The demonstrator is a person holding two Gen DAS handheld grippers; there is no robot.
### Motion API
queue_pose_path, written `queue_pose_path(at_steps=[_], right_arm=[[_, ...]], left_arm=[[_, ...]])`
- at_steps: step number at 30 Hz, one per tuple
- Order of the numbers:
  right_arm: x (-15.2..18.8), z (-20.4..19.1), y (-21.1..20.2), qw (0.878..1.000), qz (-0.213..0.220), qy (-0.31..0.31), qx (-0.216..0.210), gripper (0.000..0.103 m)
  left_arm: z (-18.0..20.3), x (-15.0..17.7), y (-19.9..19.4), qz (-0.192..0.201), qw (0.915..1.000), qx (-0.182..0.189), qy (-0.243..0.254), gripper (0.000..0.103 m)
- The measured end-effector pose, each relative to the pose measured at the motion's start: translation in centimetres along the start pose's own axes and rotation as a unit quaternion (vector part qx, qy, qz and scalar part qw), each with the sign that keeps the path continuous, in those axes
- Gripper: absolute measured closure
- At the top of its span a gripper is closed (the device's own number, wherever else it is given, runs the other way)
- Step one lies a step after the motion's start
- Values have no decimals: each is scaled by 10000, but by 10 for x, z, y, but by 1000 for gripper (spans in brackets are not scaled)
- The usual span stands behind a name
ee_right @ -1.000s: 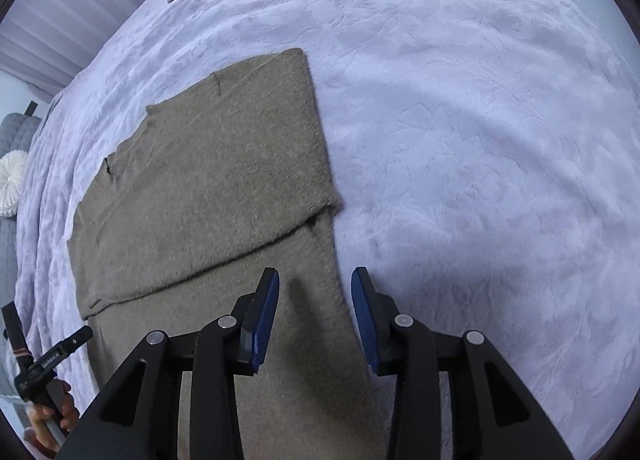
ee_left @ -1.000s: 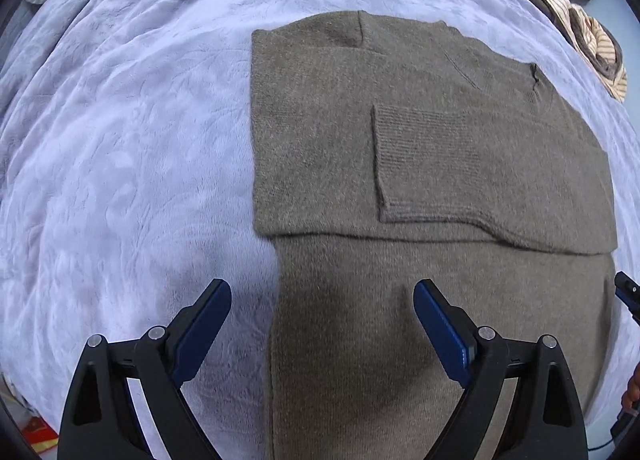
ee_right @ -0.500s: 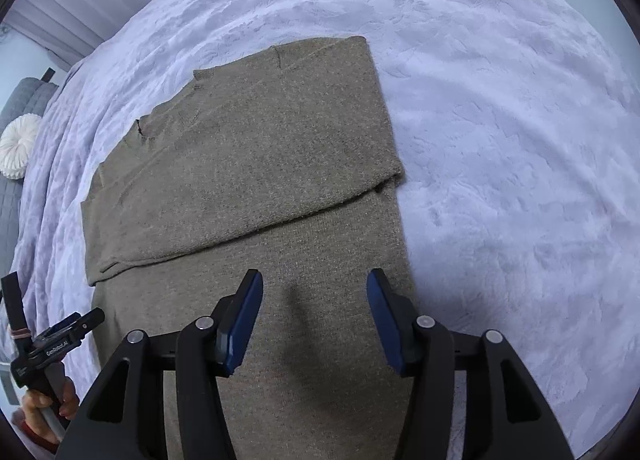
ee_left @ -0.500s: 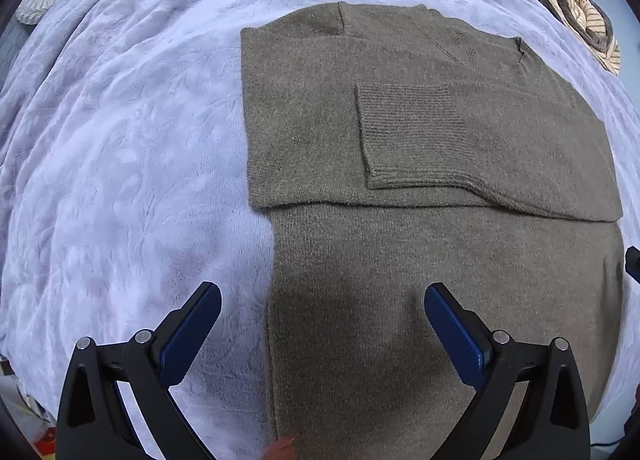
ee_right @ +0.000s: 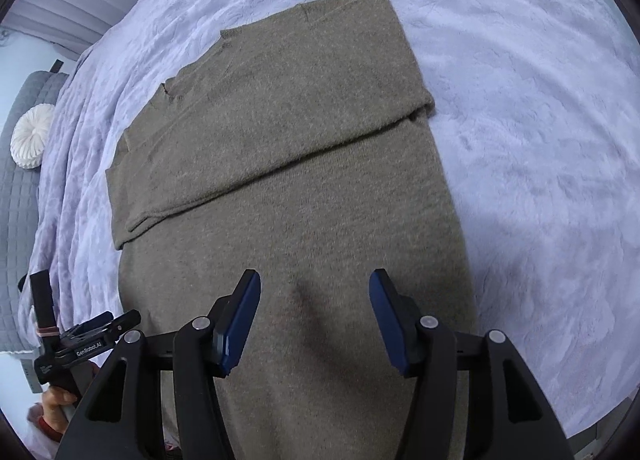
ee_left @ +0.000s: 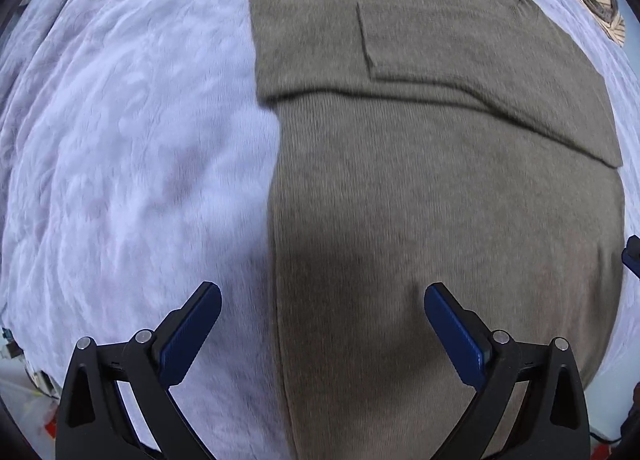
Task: Fold small clothes
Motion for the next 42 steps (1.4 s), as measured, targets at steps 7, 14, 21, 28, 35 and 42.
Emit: queue_pose_path(at_steps=[7,14,21,28,35,42], right_arm=[[27,7,0,9993,-309,222,-64,42],[45,24,-1,9970,-537,501,-224,42],[55,41,-10,9963,-594,583,-227,42],[71,68,-20,9947,-725,709,-149,42],[100,87,-26,9916,-1060,646,-358,42],[132,104,-16,9846,-1510,628,-614,42]], left_arm=[[6,35,-6,-237,9997,68,55,1],[21,71,-11,-410,9989,166,151,1],[8,107,-2,-604,9966,425,363,1],[13,146,5,-839,9911,869,564,1],[13,186,22,-1097,9835,1272,669,1],[18,219,40,-1304,9768,1539,726,1]])
Point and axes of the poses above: each gripper's, at about its wrist camera, not at the fingertips, and y roughly the way its jaws point, z to its right, x to its underside, the point moved 5 cm from there along y, roughly the way its jaws point, and after that the axes turned 2 degrees about -x, right-handed, at the moved point
